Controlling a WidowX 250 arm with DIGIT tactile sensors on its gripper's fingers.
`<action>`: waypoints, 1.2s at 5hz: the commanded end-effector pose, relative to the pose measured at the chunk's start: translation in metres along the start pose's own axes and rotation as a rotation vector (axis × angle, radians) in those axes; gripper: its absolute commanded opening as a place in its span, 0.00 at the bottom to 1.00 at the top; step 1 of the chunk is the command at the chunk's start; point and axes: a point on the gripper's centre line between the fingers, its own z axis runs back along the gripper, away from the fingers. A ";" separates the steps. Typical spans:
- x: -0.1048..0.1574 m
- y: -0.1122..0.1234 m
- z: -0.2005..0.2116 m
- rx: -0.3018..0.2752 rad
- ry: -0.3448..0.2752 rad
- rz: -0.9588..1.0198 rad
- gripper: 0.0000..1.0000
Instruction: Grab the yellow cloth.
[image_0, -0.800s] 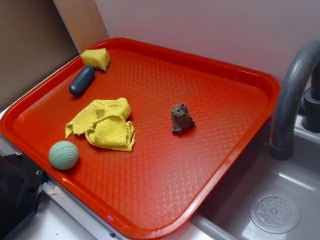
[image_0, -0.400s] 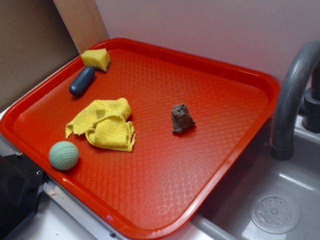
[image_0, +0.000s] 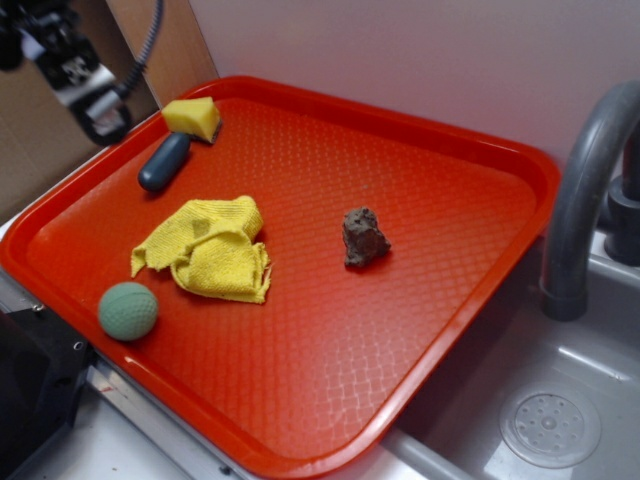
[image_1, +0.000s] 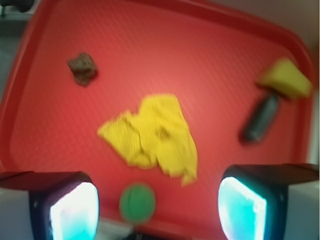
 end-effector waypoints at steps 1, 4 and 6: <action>0.006 0.000 -0.090 0.007 -0.033 -0.093 1.00; 0.005 0.002 -0.127 0.007 -0.006 -0.084 0.00; 0.008 0.013 -0.118 0.014 0.008 -0.064 0.00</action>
